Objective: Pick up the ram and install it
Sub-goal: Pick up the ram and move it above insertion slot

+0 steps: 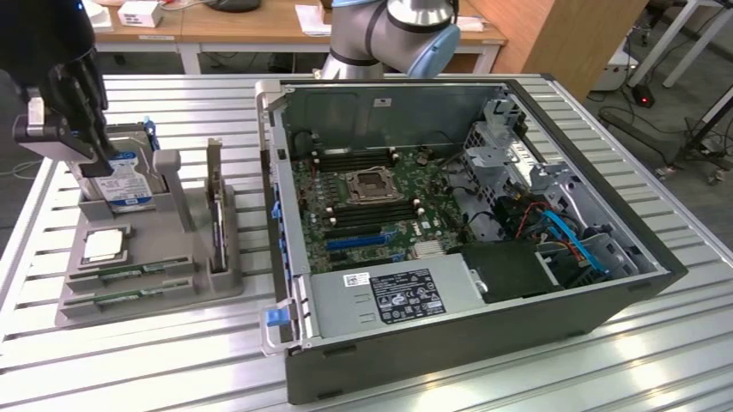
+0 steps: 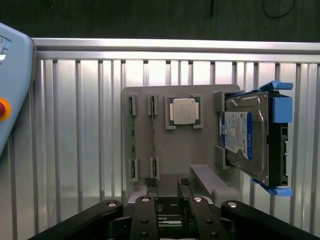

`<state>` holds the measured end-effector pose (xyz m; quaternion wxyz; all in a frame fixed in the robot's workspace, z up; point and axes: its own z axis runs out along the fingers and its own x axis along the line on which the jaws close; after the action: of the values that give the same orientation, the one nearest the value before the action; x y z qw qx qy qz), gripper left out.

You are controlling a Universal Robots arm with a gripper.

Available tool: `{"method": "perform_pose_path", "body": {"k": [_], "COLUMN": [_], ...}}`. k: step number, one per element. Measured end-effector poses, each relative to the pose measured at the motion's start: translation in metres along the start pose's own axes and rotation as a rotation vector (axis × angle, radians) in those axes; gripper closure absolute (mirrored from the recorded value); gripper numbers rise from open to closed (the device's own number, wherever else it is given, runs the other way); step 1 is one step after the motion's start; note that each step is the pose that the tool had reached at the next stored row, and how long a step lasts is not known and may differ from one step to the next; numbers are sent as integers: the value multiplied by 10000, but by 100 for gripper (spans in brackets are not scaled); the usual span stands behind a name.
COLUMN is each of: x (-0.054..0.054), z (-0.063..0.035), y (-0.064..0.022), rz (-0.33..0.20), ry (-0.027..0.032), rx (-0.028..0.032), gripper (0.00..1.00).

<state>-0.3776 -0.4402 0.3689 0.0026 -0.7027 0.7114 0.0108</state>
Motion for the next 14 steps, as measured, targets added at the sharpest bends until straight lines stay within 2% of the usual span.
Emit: {"method": "perform_pose_path", "body": {"k": [7, 10, 14], "x": [113, 136, 142], "z": [-3, 1, 53], "y": [-1, -1, -2], "rz": [-8, -8, -27], "ry": [1, 0, 0], "rx": [-1, 0, -1], "gripper": [71, 71, 71]}}
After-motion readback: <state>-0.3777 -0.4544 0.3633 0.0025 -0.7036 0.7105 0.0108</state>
